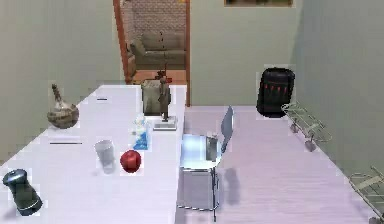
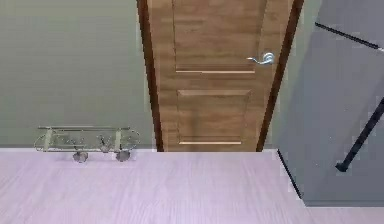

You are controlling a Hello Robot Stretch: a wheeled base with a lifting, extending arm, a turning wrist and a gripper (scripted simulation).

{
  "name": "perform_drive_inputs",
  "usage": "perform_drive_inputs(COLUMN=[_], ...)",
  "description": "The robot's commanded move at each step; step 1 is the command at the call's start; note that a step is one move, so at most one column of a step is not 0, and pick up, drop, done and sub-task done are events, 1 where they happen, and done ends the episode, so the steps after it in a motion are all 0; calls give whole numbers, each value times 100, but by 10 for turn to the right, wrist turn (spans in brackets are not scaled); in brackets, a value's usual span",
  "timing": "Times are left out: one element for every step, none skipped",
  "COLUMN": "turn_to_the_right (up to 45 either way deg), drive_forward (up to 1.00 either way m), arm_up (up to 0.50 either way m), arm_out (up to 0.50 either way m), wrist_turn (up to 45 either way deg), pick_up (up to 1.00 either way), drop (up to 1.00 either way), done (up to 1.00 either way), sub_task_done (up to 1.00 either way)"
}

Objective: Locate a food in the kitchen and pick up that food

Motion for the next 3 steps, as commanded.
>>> perform_drive_inputs(turn_to_the_right=[-450,-450,-180], drive_forward=[0,0,0], arm_up=[0,0,0], arm_out=[0,0,0], wrist_turn=[0,0,0], pick_up=[0,0,0], drop=[0,0,0], done=[0,0,0], sub_task_done=[0,0,0])
